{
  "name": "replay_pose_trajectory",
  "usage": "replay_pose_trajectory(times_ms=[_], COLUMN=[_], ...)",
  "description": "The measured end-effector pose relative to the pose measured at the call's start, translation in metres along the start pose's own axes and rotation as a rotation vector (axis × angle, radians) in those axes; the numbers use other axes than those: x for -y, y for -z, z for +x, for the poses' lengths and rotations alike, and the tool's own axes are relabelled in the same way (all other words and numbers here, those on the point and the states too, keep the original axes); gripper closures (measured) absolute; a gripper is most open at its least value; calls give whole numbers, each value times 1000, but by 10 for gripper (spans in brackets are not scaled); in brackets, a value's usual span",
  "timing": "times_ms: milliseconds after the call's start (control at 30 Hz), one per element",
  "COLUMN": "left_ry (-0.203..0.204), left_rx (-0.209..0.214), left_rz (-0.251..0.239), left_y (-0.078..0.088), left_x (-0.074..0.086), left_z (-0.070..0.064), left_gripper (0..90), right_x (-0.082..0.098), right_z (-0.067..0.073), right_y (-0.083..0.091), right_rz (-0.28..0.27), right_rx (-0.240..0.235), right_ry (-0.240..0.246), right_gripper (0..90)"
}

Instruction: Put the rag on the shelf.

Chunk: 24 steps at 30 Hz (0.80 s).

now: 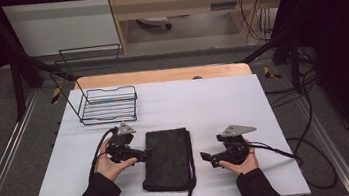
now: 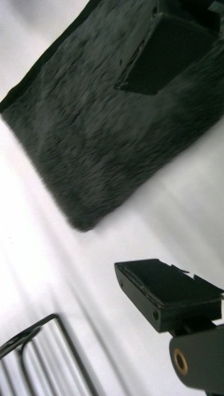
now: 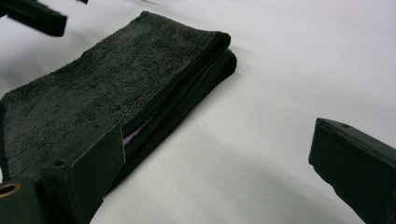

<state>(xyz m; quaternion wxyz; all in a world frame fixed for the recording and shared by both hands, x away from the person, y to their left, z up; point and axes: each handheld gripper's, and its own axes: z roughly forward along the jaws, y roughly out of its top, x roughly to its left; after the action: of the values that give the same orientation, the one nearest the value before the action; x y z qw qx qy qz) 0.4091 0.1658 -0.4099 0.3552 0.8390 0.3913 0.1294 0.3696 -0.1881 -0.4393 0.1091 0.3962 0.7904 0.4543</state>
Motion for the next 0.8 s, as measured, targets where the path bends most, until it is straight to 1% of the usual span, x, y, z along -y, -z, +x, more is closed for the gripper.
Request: replay_pose_trajectory(times_ms=[67, 200, 300, 400, 467, 533, 567, 633, 700, 800], left_ry=[10, 44, 70, 99, 107, 121, 124, 125, 131, 154], left_rx=[-17, -34, -40, -27, -24, -17, -10, -11, -6, 19], left_rz=[-11, -42, -40, -40, -27, -15, -12, -3, 7, 14], left_y=[-4, -13, -21, -29, -33, -37, -38, -41, -46, -49], left_x=[-5, -12, -13, -11, -10, -9, -8, -7, -6, -5], left_z=[2, 8, 15, 20, 22, 22, 21, 21, 21, 21], left_gripper=[136, 202, 268, 328, 365, 407, 429, 476, 498, 537], right_x=[0, 0, 0, 1, 1, 1, 1, 1, 0, 0], right_z=[0, 0, 0, 0, 0, 0, 0, 0, 0, -1], right_y=[-1, -1, 0, -1, -1, -2, -2, -2, -3, -3], right_rz=[9, 10, 8, 11, 10, 12, 13, 14, 12, 12], right_rx=[2, 4, 6, 7, 6, 9, 8, 6, 4, 5], right_ry=[-2, 0, 3, 2, 4, 4, 7, 4, 4, 1], right_gripper=[43, 43, 44, 44, 44, 45, 45, 46, 47, 49])
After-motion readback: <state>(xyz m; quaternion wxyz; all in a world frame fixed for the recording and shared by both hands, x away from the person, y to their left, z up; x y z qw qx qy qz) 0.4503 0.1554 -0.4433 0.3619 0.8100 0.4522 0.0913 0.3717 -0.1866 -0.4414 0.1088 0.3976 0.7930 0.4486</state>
